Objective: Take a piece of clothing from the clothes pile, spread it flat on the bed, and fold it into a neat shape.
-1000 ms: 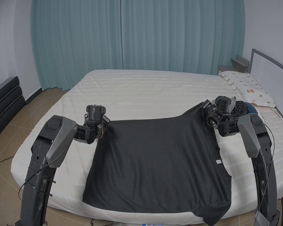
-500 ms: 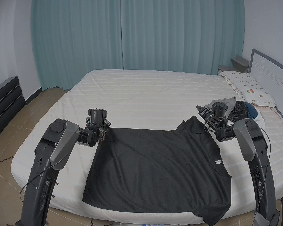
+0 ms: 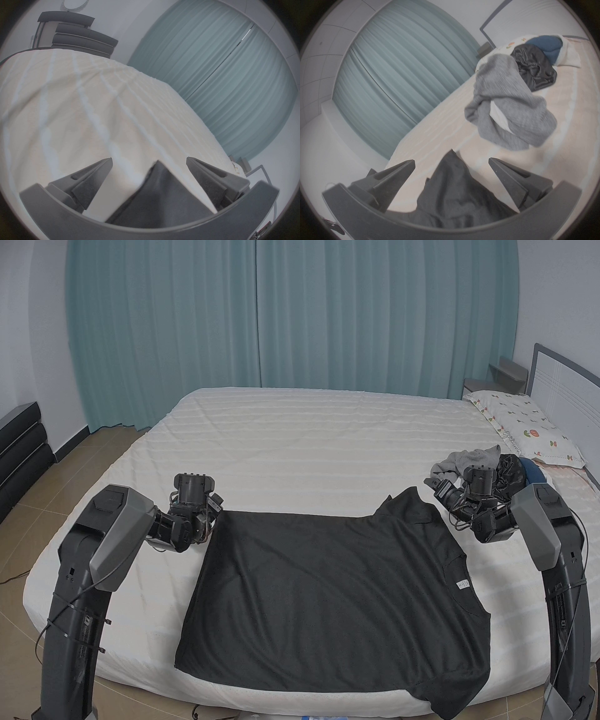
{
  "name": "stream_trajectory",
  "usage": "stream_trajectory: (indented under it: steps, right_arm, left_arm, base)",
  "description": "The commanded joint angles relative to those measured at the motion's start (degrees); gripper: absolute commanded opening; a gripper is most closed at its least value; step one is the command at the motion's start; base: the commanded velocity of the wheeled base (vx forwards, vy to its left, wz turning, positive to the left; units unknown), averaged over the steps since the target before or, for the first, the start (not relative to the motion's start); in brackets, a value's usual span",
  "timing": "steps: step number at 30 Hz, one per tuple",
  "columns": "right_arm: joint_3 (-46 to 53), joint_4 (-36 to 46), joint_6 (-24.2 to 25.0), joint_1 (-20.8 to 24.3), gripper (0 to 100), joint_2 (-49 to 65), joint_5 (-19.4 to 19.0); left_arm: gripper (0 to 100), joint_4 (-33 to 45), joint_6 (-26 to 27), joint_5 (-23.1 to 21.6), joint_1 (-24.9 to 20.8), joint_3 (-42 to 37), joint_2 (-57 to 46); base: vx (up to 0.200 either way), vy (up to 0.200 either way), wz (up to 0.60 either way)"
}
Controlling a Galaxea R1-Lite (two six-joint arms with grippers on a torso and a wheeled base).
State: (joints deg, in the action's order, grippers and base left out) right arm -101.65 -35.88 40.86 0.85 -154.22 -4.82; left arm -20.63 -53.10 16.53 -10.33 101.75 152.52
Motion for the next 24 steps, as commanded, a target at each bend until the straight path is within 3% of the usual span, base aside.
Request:
stream_trajectory:
  steps: [1,8,17,18,24]
  right_arm:
    - [9.6,1.6,-0.2,-2.5,100,5.8,-6.4]
    - [7.4,5.1,-1.5,-2.3,100,3.8,-6.3]
    - [7.3,5.4,-4.4,-1.6,100,1.2,-6.3]
    - [7.4,5.4,-4.8,-1.4,0,0.9,-6.3]
    - [7.0,4.6,-5.2,-1.6,0,0.8,-6.2]
  left_arm:
    - [100,-1.3,-1.3,-3.0,3.4,-15.3,-12.1]
    - [100,-1.6,-5.3,-3.8,3.6,-26.3,-17.1]
    - [100,-1.4,-9.5,-6.2,3.3,-29.4,-20.1]
    - [100,-1.4,-9.5,-6.2,3.3,-29.4,-20.1]
    - [100,-1.3,-9.4,-6.2,3.3,-29.4,-19.9]
  base:
    - [0.0,0.0,0.0]
    - [0.0,0.0,0.0]
    - [0.0,0.0,0.0]
    - [0.0,0.0,0.0]
    - [0.0,0.0,0.0]
